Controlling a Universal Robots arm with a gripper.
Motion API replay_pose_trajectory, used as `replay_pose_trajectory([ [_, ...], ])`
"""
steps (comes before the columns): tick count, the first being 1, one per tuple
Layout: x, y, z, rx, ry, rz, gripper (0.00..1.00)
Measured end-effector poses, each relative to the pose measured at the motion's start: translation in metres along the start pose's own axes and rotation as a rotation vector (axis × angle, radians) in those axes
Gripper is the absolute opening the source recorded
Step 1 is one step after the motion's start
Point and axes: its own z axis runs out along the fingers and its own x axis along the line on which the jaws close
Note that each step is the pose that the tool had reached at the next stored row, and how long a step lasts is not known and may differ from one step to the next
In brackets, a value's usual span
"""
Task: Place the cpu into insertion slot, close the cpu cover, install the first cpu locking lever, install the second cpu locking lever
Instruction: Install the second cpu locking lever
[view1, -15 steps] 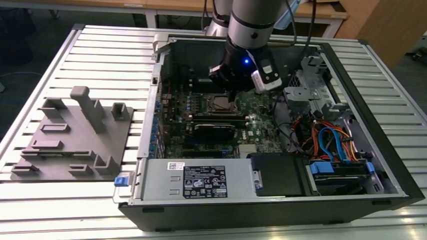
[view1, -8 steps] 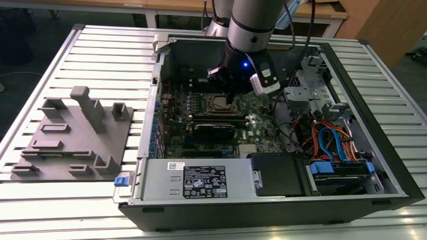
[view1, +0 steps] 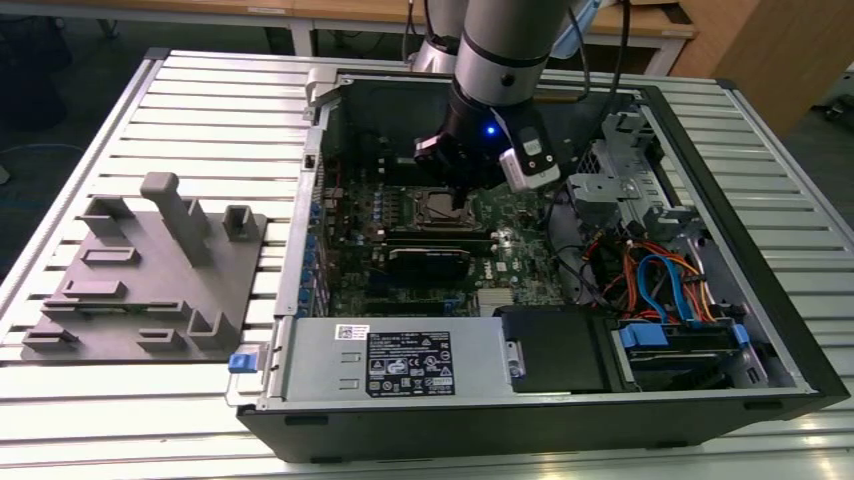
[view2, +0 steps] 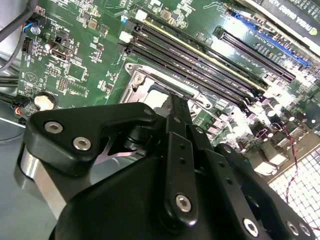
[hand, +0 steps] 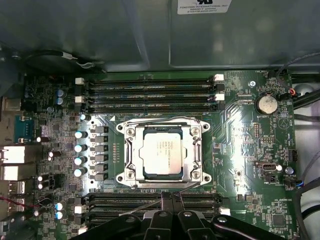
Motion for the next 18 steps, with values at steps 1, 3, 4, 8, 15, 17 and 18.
replay_pose_trajectory([
  [1,0.0000,0.0000,0.0000,0.0000,0.0000,0.000,0.11],
  [3,0.0000,0.0000,0.0001,0.0000,0.0000,0.000,0.11],
  [4,0.0000,0.0000,0.0004,-0.0003,-0.0001,0.000,0.11],
  [8,0.0007,-0.0007,0.0029,-0.0031,0.0002,-0.001,0.11],
  [15,0.0099,-0.0057,0.0069,-0.0353,0.0013,-0.002,0.11],
  [17,0.0132,-0.0070,0.0081,-0.0426,0.0017,-0.003,0.11],
  [18,0.0138,-0.0085,0.0088,-0.0443,0.0017,-0.003,0.11],
])
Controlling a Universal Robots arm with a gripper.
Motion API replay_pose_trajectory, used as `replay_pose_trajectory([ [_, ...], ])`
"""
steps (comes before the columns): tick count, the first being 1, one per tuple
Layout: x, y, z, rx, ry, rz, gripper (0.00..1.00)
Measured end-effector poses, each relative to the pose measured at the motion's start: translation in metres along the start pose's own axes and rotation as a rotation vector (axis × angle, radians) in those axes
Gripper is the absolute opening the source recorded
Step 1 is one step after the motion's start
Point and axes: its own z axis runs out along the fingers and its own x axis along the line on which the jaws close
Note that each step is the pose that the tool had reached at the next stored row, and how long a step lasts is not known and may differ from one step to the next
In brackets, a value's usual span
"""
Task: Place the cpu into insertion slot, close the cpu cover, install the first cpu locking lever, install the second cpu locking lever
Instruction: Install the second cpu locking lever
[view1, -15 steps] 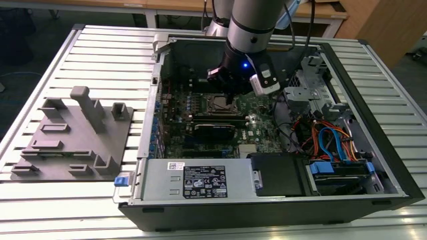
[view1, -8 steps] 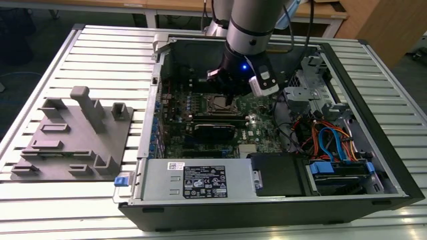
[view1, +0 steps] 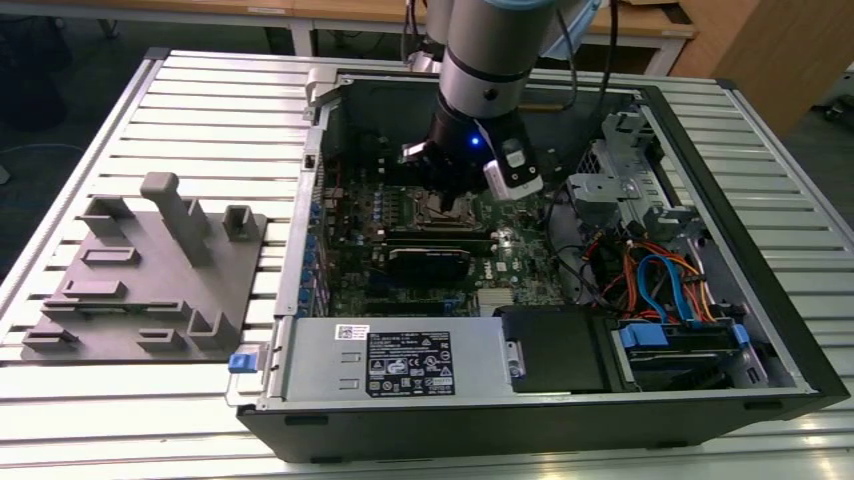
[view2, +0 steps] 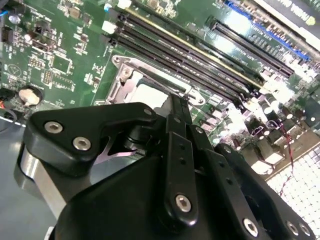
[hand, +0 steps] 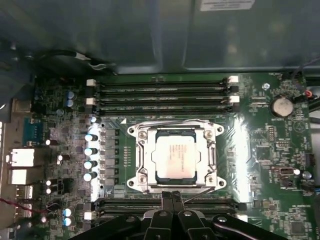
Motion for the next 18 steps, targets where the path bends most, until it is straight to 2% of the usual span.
replay_pose_trajectory([
  [3,0.0012,-0.0039,0.0021,-0.0033,0.0011,0.000,0.11],
  [7,0.0075,-0.0073,0.0051,-0.0091,0.0015,0.000,0.11],
  [10,0.0130,-0.0111,0.0065,-0.0175,0.0019,-0.001,0.11],
  [12,0.0152,-0.0135,0.0066,-0.0296,0.0023,-0.001,0.11],
  [13,0.0155,-0.0149,0.0066,-0.0385,0.0025,-0.002,0.11],
  [18,0.0160,-0.0222,0.0059,-0.0947,0.0046,-0.004,0.11],
])
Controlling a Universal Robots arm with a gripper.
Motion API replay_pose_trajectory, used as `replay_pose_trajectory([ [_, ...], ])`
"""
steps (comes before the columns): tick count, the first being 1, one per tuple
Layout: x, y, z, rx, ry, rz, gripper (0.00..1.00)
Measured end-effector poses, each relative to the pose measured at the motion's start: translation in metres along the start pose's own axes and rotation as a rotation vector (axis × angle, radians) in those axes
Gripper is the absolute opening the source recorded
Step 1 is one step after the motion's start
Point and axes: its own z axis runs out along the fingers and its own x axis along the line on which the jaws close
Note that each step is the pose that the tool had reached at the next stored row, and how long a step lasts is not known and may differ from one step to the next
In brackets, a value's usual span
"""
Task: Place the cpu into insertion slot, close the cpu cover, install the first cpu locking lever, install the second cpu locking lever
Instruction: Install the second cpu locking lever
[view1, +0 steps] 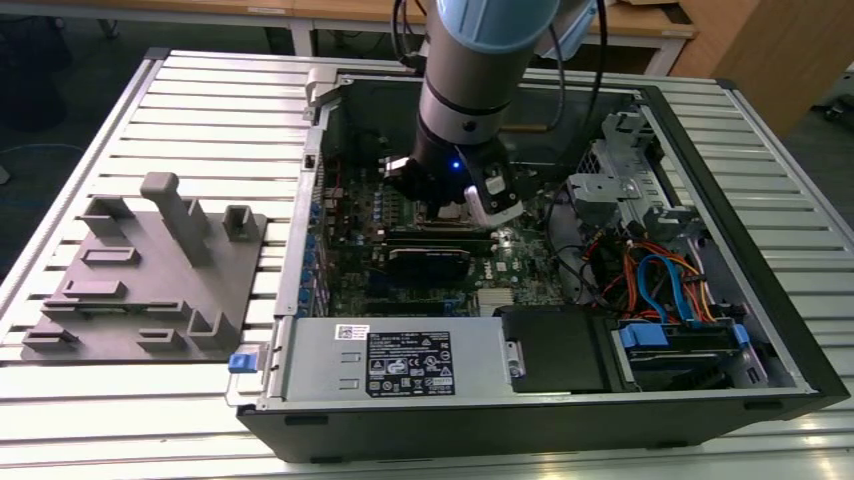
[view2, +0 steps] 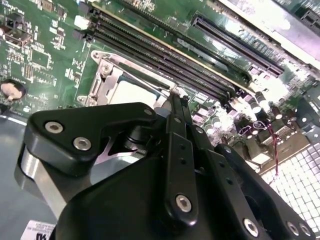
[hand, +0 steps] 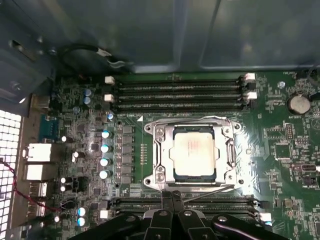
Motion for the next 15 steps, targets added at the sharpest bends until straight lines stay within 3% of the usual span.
replay_pose_trajectory([
  [1,0.0000,-0.0008,-0.0001,-0.0073,0.0002,0.000,0.11],
  [2,0.0000,-0.0010,-0.0003,-0.0088,0.0003,0.000,0.11],
  [15,0.0000,-0.0011,-0.0003,-0.0089,0.0007,0.000,0.11],
])
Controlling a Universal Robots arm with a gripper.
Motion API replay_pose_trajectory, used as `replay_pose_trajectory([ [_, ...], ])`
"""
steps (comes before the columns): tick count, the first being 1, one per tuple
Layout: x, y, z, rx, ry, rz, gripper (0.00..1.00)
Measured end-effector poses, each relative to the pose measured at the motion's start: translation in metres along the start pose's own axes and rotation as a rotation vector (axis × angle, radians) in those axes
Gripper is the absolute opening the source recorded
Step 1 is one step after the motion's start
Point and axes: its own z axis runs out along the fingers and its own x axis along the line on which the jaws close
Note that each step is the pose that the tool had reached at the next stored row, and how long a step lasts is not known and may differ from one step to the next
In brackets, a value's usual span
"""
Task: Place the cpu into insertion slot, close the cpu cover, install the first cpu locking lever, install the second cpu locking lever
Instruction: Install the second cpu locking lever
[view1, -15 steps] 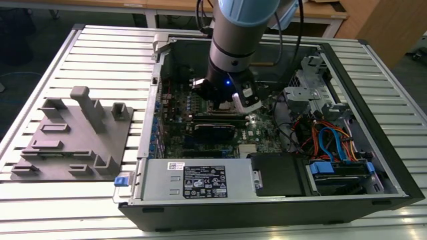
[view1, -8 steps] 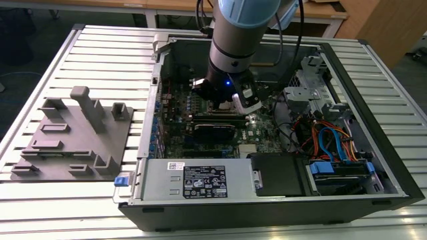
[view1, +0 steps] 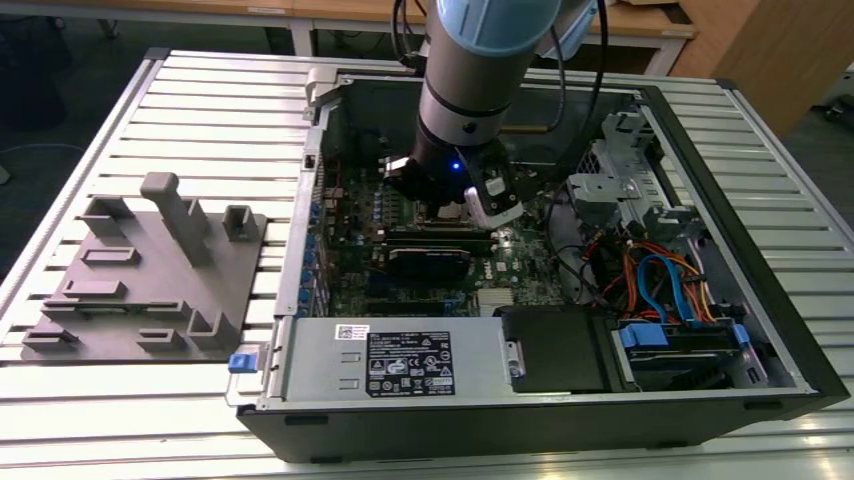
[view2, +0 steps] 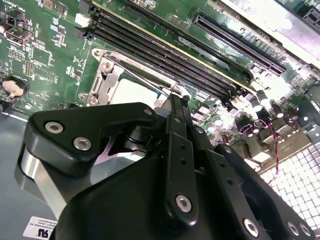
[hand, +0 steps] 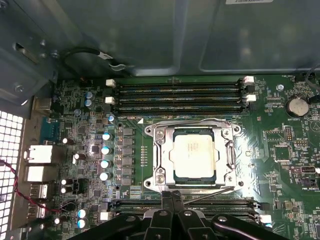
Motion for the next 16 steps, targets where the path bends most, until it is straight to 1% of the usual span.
replay_pose_trajectory([
  [1,0.0000,-0.0001,-0.0001,-0.0009,0.0002,0.000,0.11],
  [2,0.0000,-0.0001,0.0000,-0.0048,0.0003,0.000,0.11],
  [5,0.0000,-0.0008,0.0004,-0.0231,0.0018,-0.001,0.11],
  [6,-0.0001,-0.0016,0.0005,-0.0258,0.0021,-0.001,0.11],
  [10,-0.0002,-0.0060,-0.0003,-0.0273,0.0024,-0.001,0.11],
  [13,0.0004,-0.0097,0.0005,-0.0326,0.0030,-0.001,0.11],
  [16,0.0036,-0.0117,0.0021,-0.0384,0.0034,-0.001,0.11],
])
